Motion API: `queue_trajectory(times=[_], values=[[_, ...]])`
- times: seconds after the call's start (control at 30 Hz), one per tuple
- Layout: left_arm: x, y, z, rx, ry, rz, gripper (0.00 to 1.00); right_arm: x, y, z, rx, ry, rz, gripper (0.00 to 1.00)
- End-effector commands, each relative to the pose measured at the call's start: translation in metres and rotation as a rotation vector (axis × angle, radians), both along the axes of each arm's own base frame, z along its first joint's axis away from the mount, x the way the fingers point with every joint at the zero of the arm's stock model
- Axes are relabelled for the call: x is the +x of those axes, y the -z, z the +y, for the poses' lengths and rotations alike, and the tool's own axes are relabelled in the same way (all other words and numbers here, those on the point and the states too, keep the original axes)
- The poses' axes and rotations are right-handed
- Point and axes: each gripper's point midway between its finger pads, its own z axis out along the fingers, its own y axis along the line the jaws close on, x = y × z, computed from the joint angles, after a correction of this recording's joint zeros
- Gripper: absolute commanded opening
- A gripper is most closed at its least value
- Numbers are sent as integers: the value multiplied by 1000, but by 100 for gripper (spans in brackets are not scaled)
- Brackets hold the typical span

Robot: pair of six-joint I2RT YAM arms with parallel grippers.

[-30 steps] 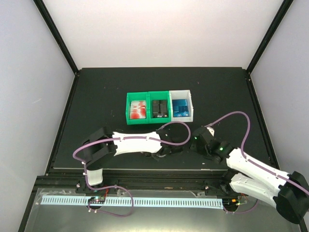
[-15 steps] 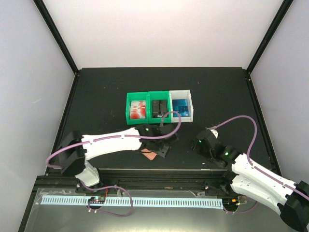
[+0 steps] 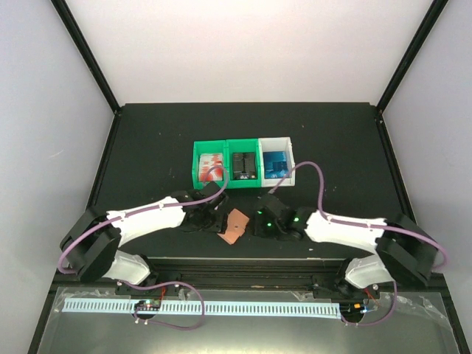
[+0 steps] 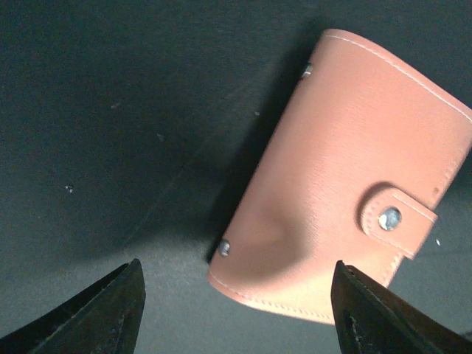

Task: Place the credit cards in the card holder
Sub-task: Open the card holder at the center of the board.

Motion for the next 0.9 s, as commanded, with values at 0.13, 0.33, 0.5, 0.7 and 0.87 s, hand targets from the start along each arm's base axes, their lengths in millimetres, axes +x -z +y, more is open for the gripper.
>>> queue_trajectory(times=[0.13, 0.33, 0.5, 0.7, 0.87], values=[[4, 7, -22, -228, -17, 38, 48, 0, 4, 57, -23, -92, 9, 58], [-6, 22, -13, -243, -60, 74, 39, 6, 10, 60, -190, -94, -30, 63], [-17, 38, -1, -254, -129, 112, 28, 11, 14, 54, -370, -38, -79, 63], [-26, 50, 11, -278, -201, 149, 25, 12, 24, 36, -483, 46, -99, 62], [-25, 51, 14, -285, -224, 156, 23, 11, 32, 18, -563, 88, -97, 62]])
